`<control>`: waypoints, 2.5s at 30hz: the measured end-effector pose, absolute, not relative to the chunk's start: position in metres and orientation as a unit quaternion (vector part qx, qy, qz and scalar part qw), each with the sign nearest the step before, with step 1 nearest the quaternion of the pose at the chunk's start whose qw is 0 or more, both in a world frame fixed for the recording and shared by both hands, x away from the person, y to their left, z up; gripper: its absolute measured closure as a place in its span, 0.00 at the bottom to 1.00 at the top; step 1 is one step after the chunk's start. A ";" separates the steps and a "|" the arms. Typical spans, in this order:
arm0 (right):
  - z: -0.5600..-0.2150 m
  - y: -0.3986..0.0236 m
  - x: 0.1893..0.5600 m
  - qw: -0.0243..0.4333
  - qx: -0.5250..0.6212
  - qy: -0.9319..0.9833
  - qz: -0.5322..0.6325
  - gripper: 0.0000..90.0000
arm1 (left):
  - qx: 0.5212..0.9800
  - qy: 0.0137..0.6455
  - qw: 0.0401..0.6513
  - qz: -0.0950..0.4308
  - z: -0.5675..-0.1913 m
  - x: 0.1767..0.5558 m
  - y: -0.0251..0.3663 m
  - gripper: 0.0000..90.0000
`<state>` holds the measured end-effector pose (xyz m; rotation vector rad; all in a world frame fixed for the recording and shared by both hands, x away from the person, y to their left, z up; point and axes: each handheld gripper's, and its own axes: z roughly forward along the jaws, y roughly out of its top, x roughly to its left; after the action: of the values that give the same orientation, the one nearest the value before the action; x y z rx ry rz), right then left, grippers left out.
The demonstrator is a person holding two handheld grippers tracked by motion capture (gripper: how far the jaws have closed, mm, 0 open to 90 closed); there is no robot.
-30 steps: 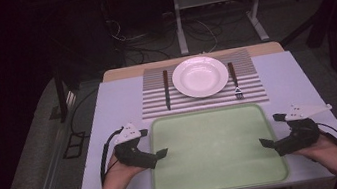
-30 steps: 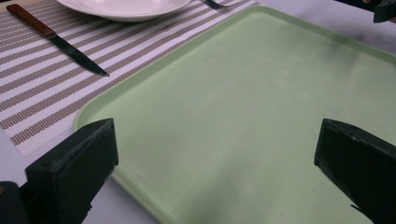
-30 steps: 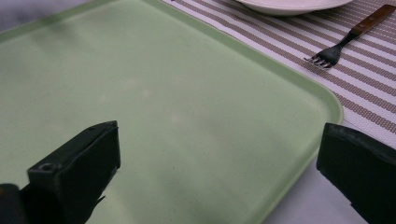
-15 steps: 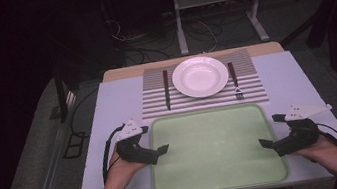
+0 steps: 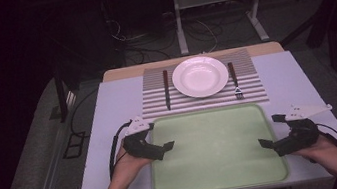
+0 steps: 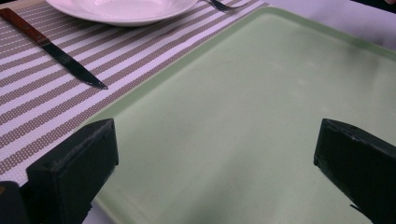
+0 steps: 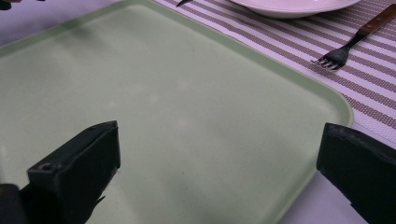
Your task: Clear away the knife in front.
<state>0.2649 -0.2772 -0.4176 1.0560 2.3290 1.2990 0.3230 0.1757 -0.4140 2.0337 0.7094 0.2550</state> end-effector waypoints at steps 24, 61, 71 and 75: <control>-0.418 -0.278 0.265 0.130 0.368 0.799 0.456 0.00 | 0.823 0.295 0.473 0.109 -0.414 0.349 0.164 0.00; -0.419 -0.276 0.264 0.124 0.363 0.797 0.466 0.00 | 0.823 0.294 0.471 0.121 -0.413 0.393 0.141 0.04; -0.420 -0.275 0.264 0.121 0.362 0.798 0.466 0.00 | 0.823 0.293 0.470 0.124 -0.412 0.403 0.134 0.06; -0.419 -0.275 0.264 0.121 0.362 0.798 0.467 0.00 | 0.821 0.296 0.471 0.126 -0.412 0.410 0.133 0.07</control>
<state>0.2642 -0.2753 -0.4194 1.0571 2.3302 1.3644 0.4103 0.1326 -0.4118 2.0122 0.7258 0.3086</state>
